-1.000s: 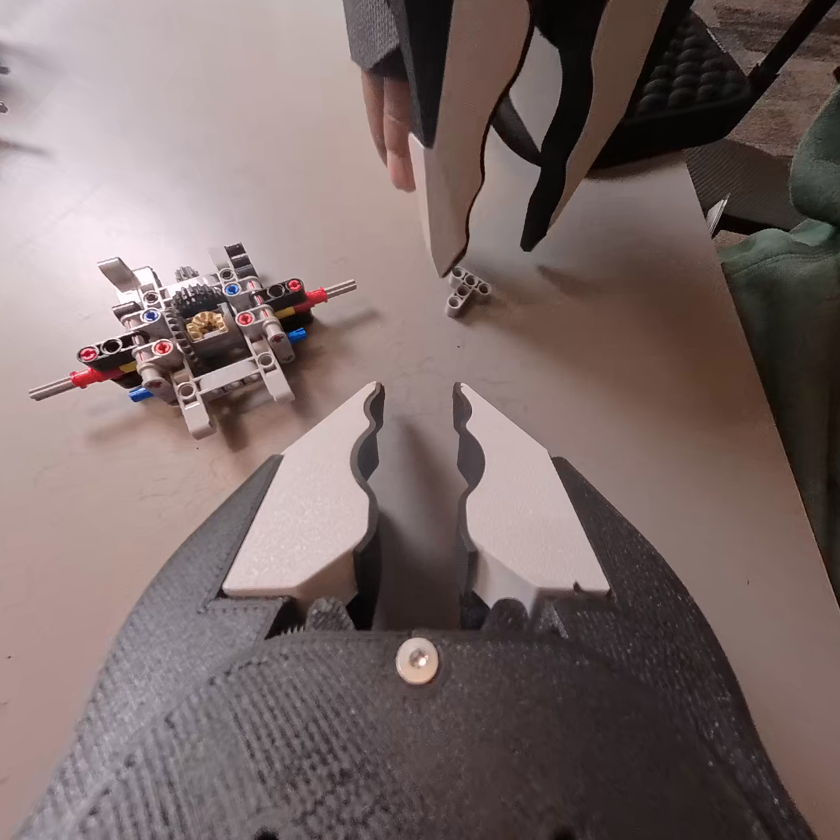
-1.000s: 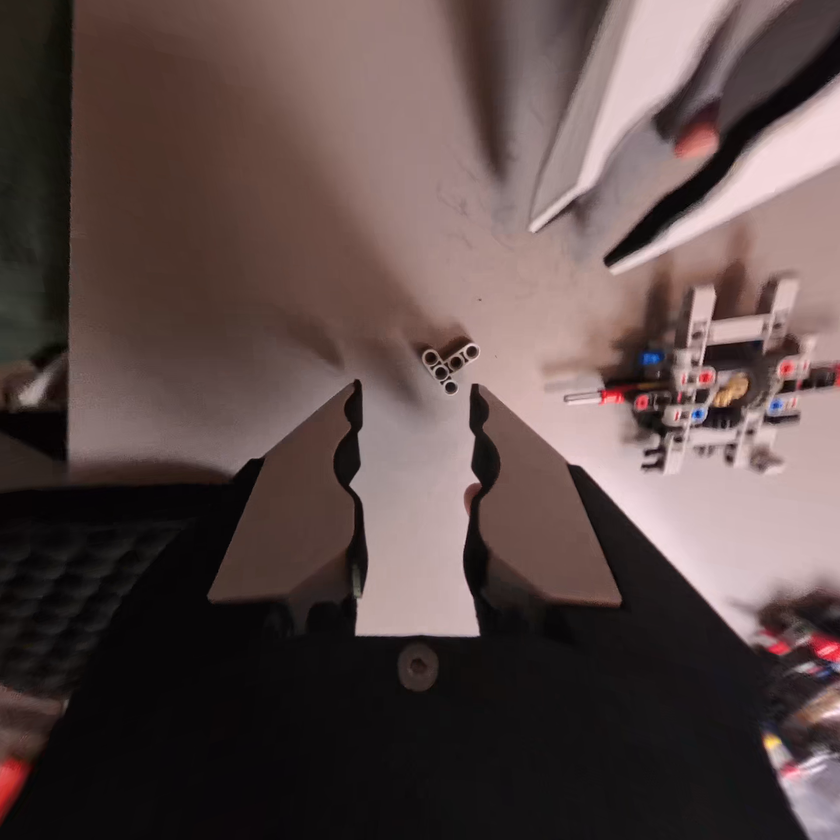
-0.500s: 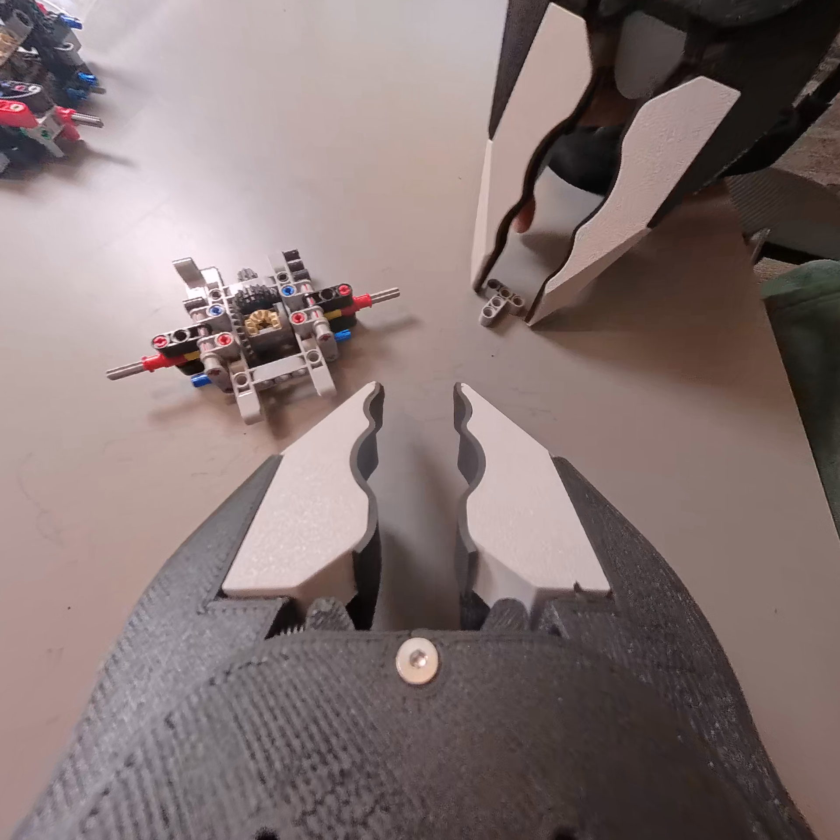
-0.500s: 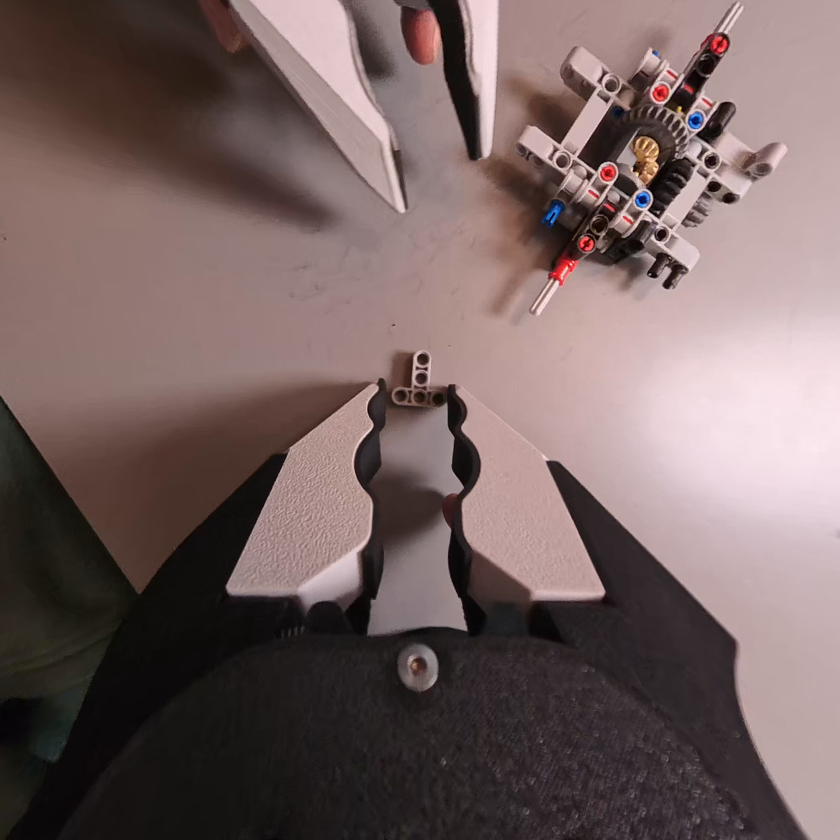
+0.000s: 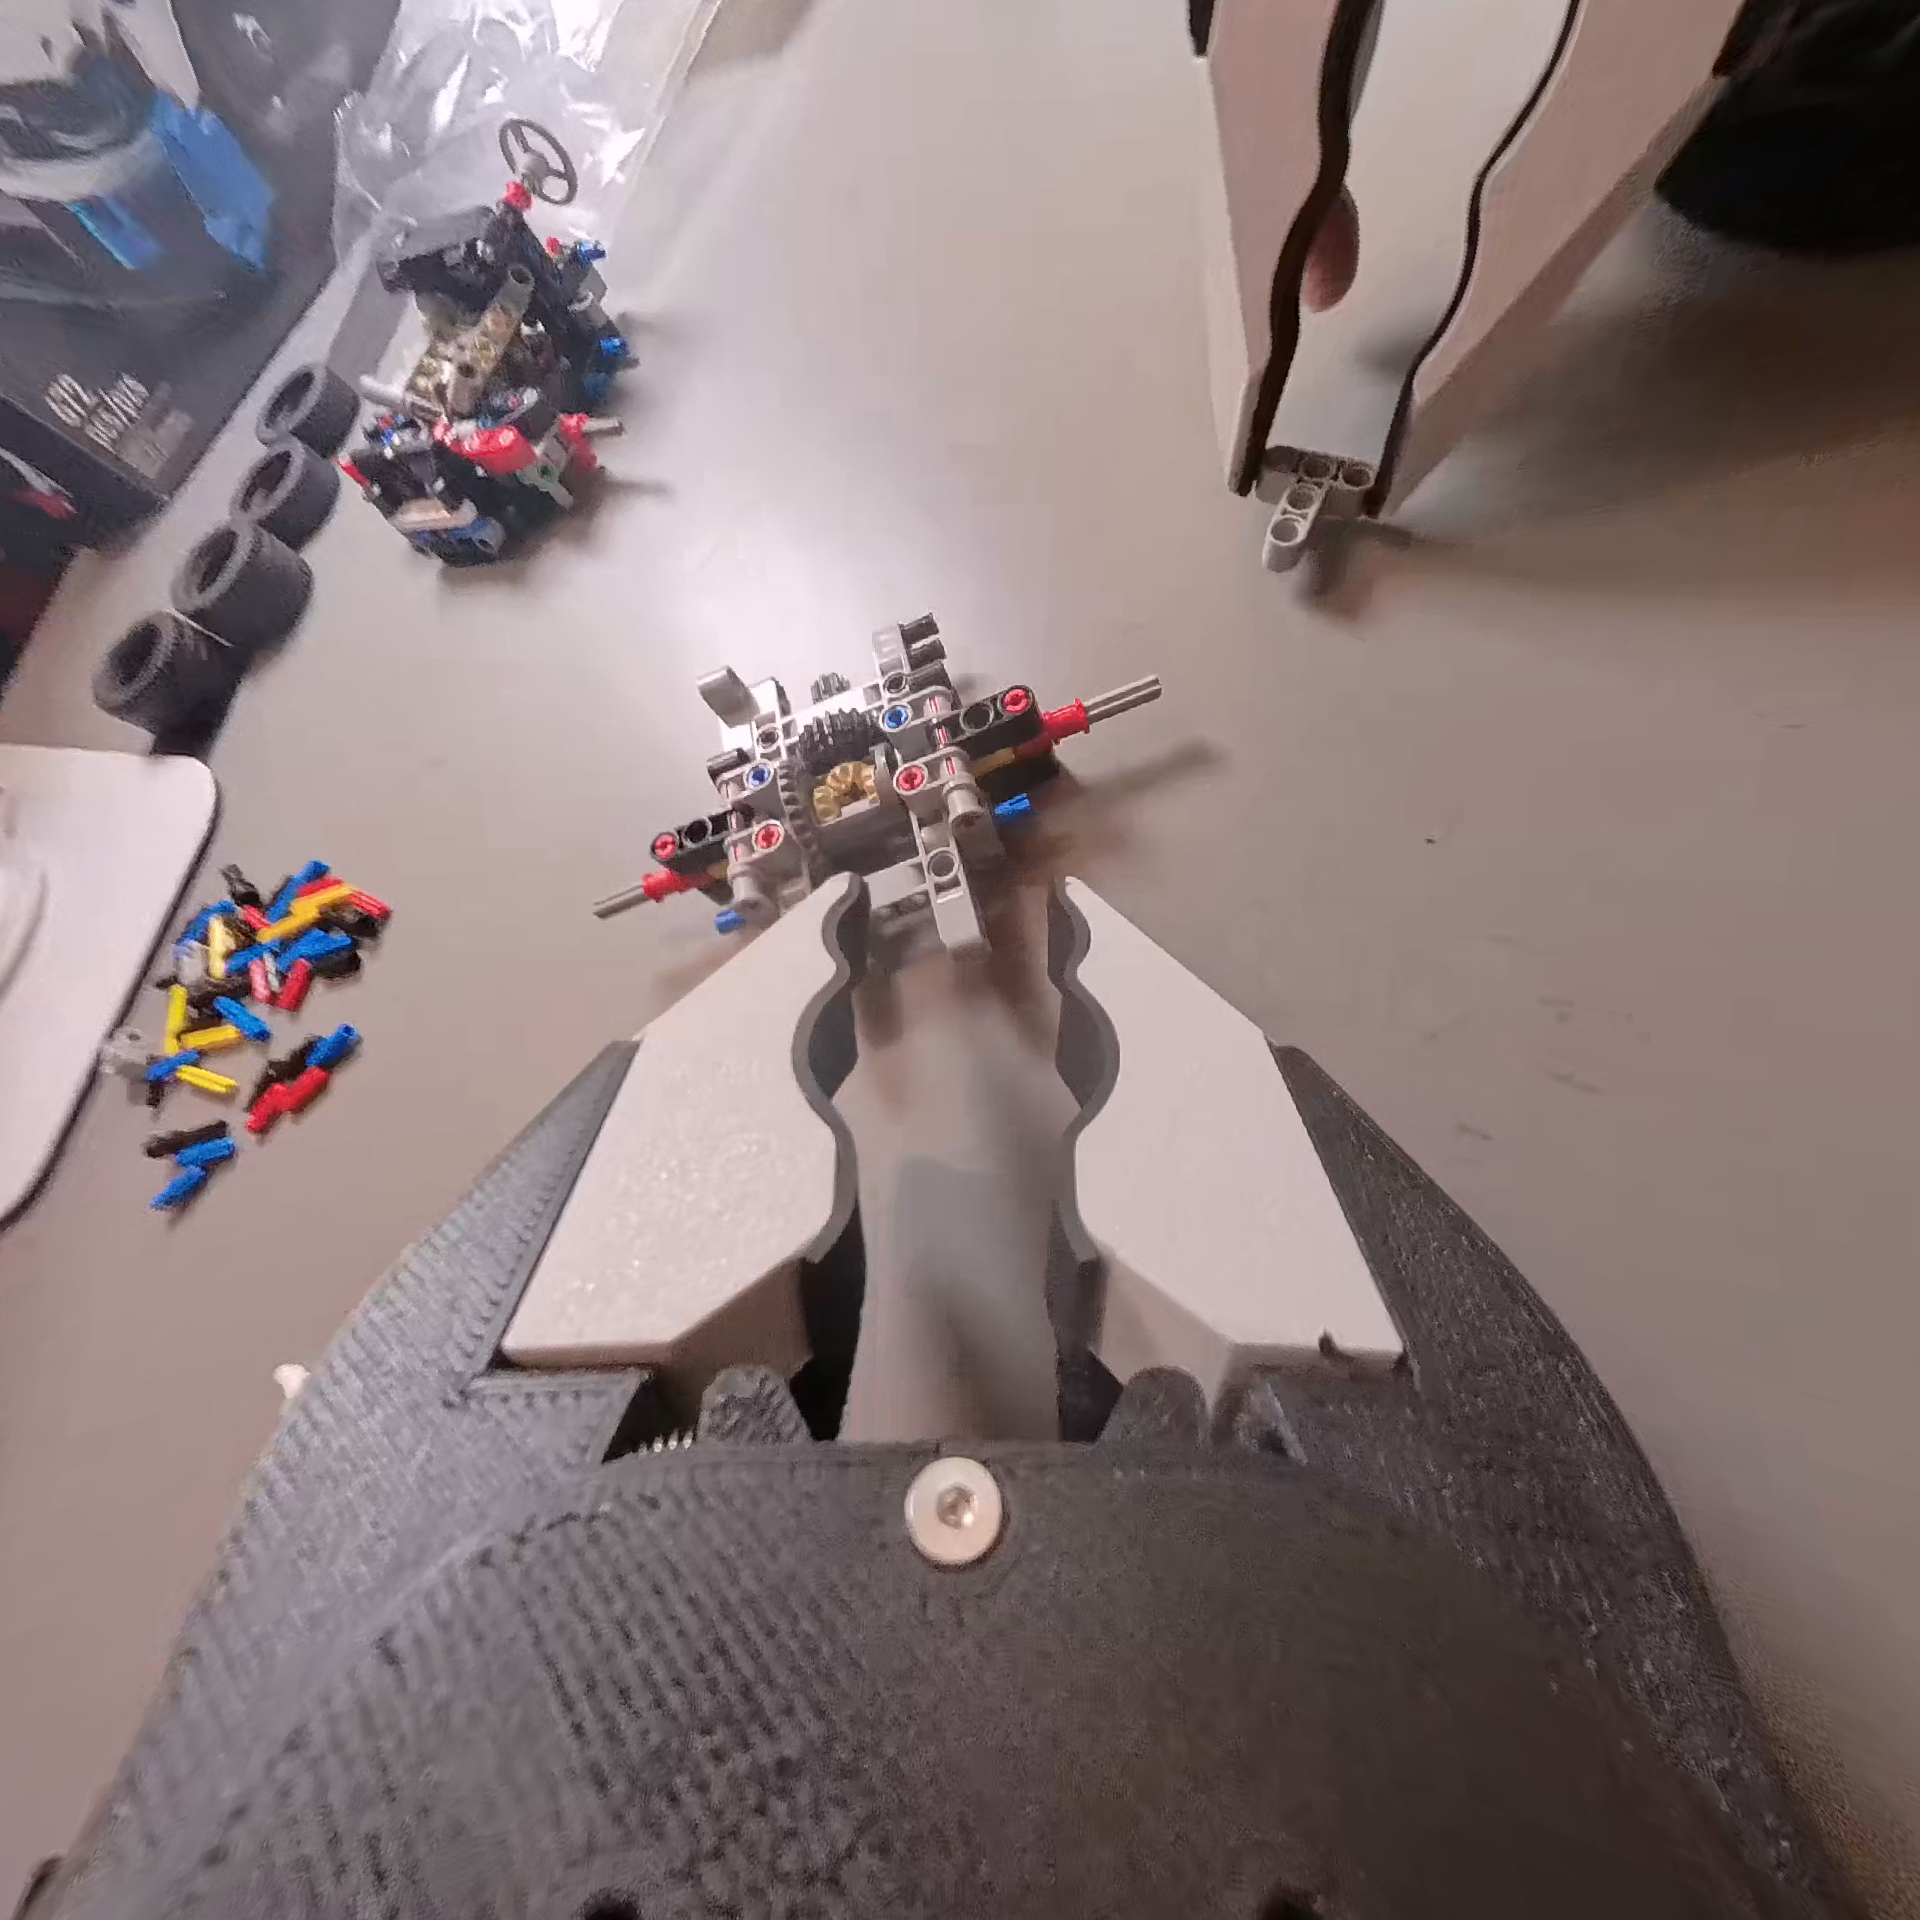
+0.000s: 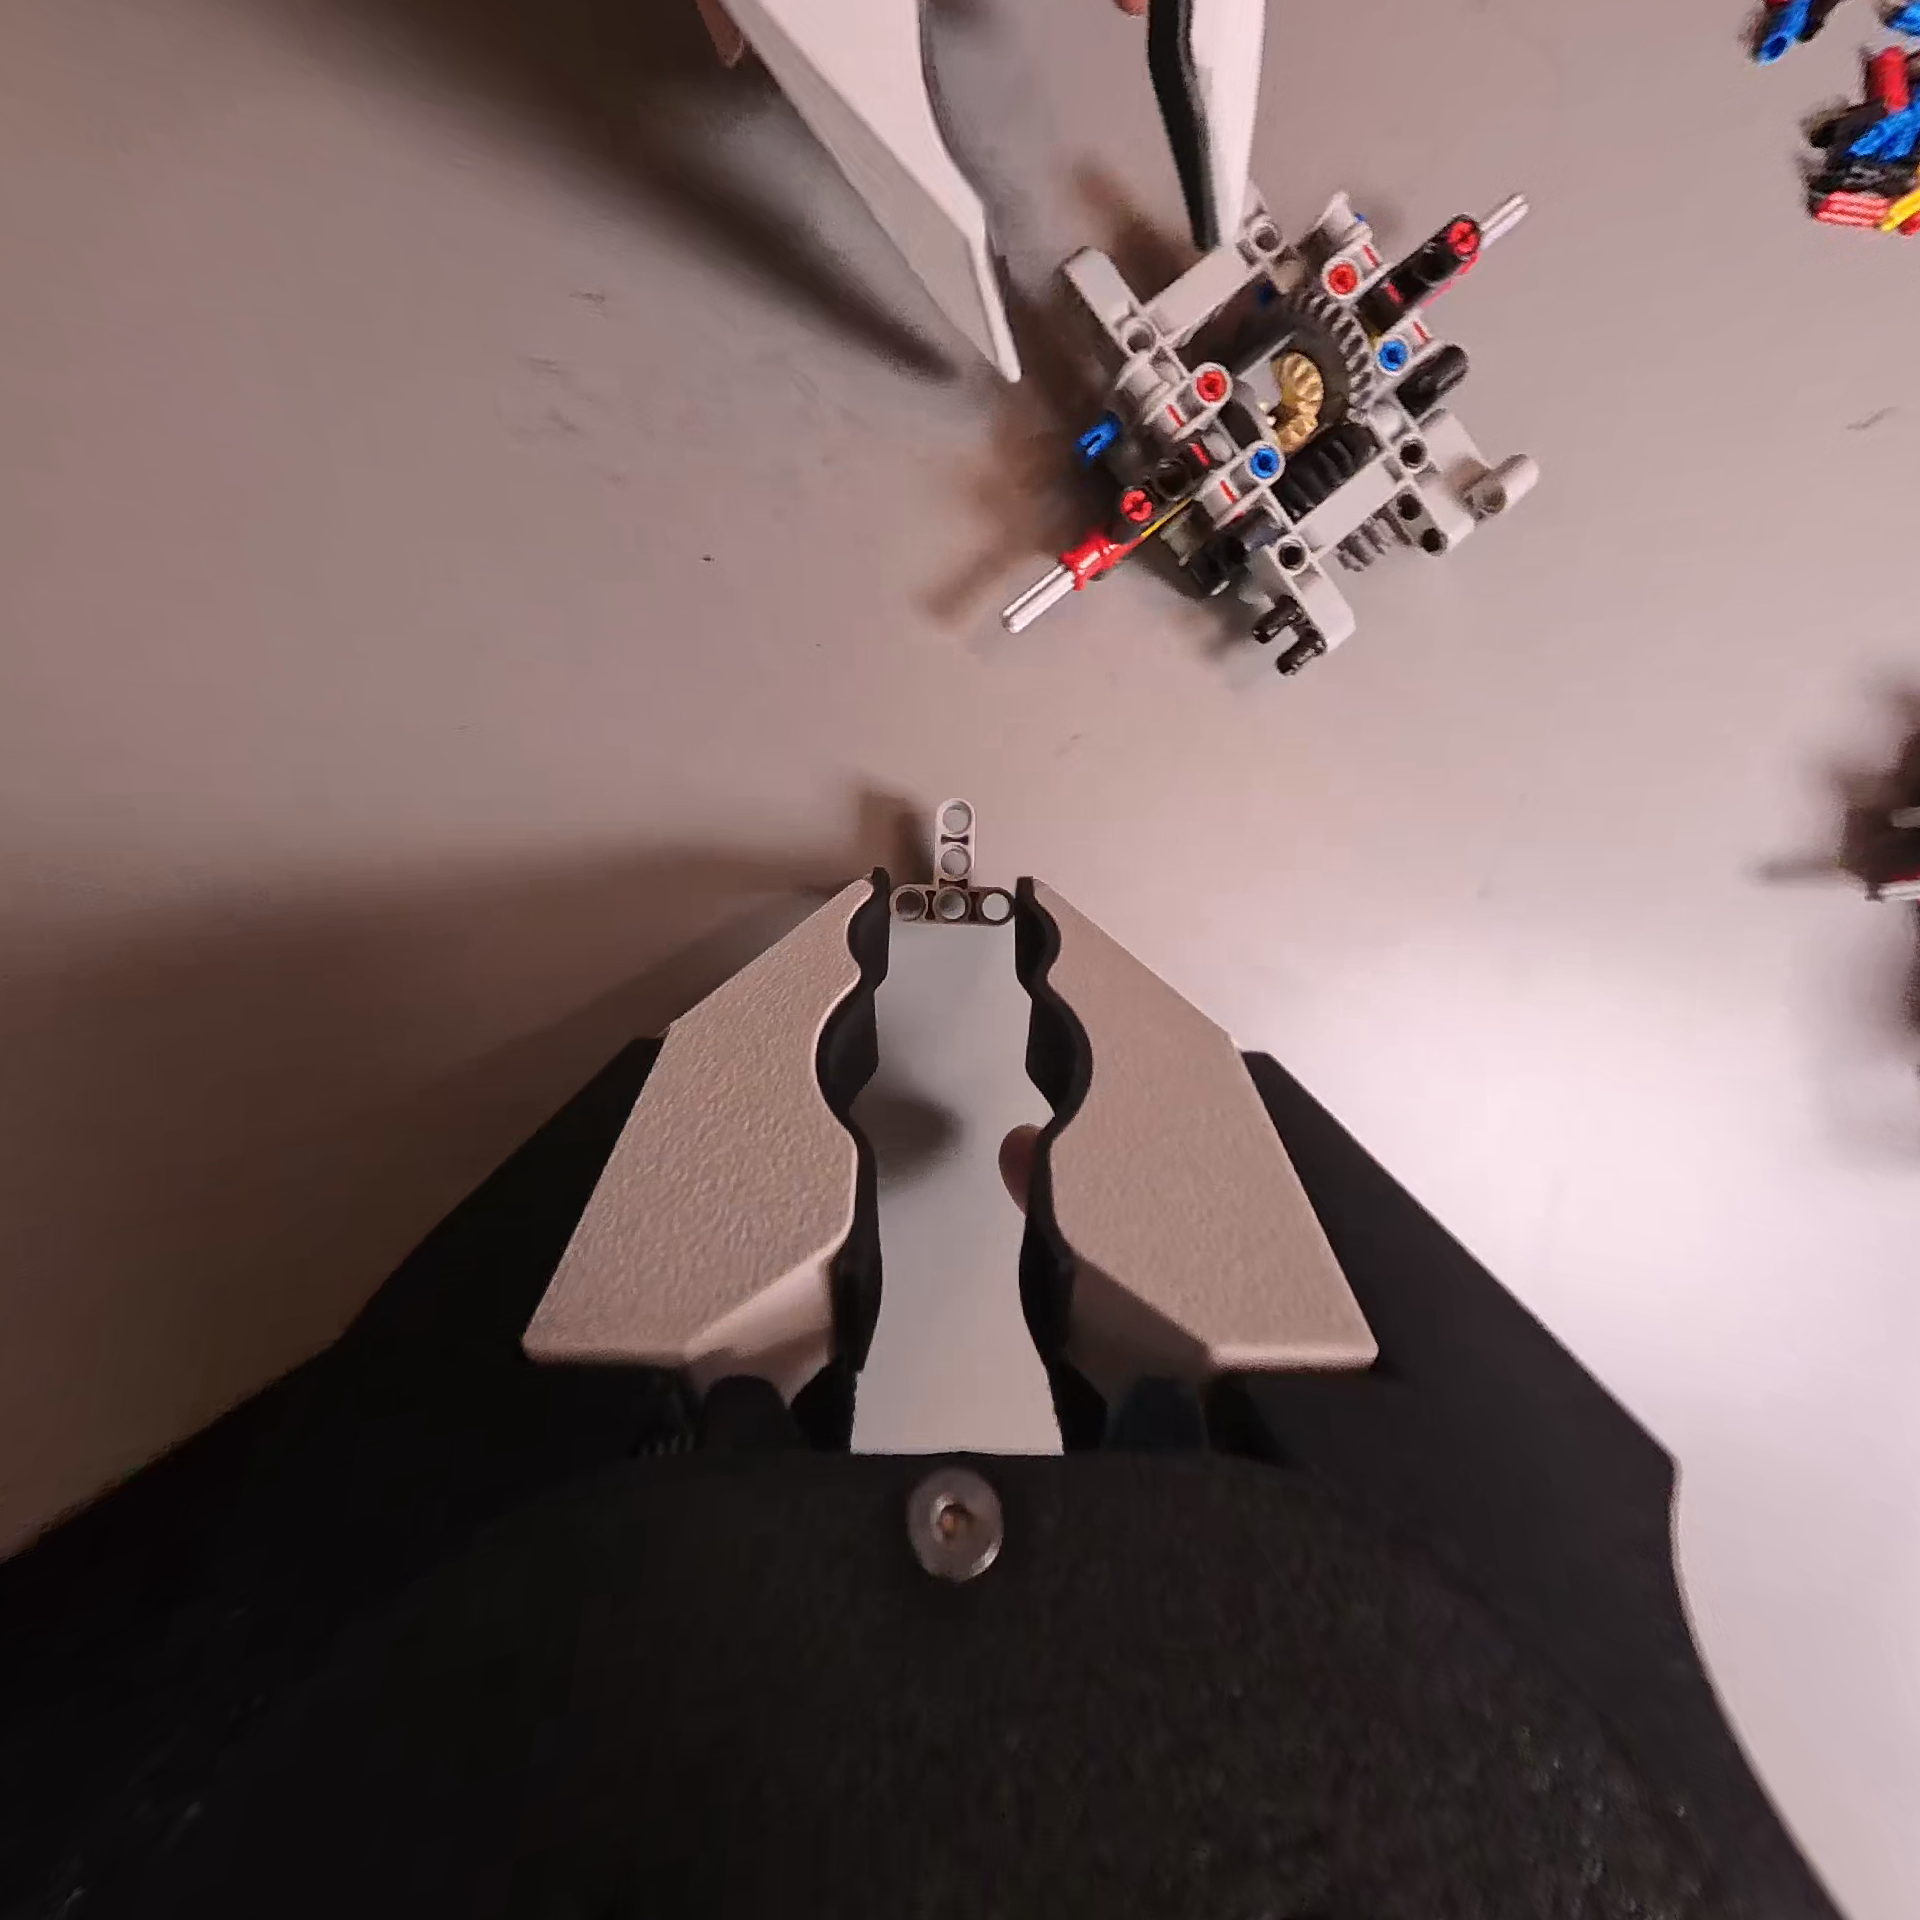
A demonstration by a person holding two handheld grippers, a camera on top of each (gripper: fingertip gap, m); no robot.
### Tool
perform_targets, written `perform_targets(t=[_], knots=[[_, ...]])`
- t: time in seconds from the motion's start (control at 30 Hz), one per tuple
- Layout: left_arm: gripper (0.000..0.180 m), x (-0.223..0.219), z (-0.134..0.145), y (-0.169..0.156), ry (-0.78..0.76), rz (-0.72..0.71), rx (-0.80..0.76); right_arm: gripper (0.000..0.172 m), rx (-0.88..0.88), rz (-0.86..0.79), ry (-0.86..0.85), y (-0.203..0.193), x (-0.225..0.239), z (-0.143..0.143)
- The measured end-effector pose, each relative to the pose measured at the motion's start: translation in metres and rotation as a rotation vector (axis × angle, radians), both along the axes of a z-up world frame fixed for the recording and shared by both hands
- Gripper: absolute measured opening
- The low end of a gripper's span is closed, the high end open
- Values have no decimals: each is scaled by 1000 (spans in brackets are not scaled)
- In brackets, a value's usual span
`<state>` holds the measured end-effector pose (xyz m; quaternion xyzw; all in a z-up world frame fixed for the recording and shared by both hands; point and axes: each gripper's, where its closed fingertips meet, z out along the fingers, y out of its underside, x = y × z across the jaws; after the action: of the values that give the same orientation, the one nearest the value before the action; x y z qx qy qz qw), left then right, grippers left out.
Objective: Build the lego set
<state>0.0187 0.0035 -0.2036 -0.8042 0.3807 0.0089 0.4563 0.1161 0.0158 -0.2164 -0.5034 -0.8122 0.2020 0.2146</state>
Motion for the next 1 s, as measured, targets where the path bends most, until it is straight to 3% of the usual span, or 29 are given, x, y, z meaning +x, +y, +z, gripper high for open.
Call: perform_targets(t=[0.27,0.57,0.63,0.87,1.0], knots=[[32,-2,-5,10,289,-108,177,22,-39,4,73,2,-3,-3],[13,-17,-6,23,437,-104,222,22,-76,4,162,2,-10,3],[12,-14,3,19,331,-102,206,22,-82,-3,198,2,-13,10],[8,6,42,-14,-266,-146,-37,22,-15,21,371,7,-19,55],[7,24,50,-39,-415,-250,-166,22,-18,99,390,-6,-16,78]])
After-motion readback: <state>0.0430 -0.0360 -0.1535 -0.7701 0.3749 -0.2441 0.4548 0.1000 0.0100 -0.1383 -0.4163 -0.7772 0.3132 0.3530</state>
